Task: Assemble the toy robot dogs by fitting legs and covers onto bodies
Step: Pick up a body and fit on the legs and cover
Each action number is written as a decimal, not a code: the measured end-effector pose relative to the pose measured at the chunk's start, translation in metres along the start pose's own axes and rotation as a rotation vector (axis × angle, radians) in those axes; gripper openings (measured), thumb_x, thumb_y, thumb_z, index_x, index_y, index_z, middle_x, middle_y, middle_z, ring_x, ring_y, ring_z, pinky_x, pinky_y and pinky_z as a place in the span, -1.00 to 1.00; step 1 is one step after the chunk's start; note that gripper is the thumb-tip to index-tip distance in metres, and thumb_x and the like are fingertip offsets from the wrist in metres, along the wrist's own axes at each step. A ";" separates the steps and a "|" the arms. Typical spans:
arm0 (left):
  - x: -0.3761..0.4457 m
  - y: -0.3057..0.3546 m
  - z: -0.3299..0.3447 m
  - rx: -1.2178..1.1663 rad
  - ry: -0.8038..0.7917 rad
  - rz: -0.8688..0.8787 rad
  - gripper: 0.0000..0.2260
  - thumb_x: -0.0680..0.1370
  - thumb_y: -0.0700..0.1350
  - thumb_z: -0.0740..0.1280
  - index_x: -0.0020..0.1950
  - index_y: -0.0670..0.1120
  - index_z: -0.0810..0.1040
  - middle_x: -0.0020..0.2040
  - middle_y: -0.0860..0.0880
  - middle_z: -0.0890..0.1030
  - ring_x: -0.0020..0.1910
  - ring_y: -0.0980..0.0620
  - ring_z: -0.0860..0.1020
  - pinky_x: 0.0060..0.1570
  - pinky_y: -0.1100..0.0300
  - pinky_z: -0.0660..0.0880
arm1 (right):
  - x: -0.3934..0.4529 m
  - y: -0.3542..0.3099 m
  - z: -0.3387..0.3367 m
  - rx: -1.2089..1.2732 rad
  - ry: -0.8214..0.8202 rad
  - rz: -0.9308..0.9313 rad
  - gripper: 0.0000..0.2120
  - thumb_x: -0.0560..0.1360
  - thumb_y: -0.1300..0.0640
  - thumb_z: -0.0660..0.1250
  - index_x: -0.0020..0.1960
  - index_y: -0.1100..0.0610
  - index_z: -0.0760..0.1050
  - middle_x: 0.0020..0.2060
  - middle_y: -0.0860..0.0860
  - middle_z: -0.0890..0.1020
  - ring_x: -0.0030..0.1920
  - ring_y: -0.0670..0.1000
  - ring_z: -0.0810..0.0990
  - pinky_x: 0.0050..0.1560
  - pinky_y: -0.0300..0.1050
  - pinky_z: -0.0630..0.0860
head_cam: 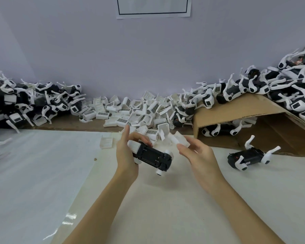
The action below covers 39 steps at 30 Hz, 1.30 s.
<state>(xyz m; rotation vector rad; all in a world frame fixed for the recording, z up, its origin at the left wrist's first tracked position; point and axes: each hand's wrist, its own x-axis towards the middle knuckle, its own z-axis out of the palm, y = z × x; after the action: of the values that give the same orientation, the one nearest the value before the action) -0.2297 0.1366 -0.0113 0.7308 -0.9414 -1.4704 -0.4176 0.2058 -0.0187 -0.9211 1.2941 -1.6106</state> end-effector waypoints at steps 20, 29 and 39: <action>-0.013 0.000 0.015 0.076 0.138 -0.029 -0.40 0.72 0.18 0.19 -0.40 -0.14 0.55 -0.24 -0.14 0.61 -0.07 -0.14 0.55 0.14 -0.07 0.39 | -0.008 -0.006 0.001 -0.201 -0.104 -0.417 -0.79 0.57 0.02 0.42 0.15 -0.17 0.74 0.03 -0.07 0.75 -0.01 0.03 0.71 -0.01 -0.19 0.57; -0.015 0.000 0.018 0.015 0.315 -0.181 -0.40 0.73 0.19 0.19 -0.41 -0.01 0.67 0.07 -0.17 0.74 0.16 -0.21 0.65 -0.04 -0.03 0.56 | -0.020 0.000 0.014 -0.809 -0.321 -0.690 -0.52 0.62 0.11 0.43 0.51 -0.13 0.48 0.32 -0.20 0.60 0.37 -0.11 0.48 0.46 -0.05 0.36; -0.021 0.001 0.026 0.066 0.288 -0.220 -0.40 0.76 0.13 0.13 -0.29 -0.11 0.72 0.02 -0.17 0.76 -0.06 -0.13 0.68 -0.36 0.21 0.54 | -0.021 -0.010 0.002 -0.863 -0.456 -0.583 -0.51 0.59 0.18 0.38 0.45 -0.20 0.49 0.33 -0.29 0.50 0.43 -0.20 0.40 0.44 -0.21 0.30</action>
<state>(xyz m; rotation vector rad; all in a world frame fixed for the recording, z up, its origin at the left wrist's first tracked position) -0.2487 0.1613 0.0006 1.0913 -0.7073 -1.4784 -0.4092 0.2256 -0.0095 -2.2120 1.4595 -1.0658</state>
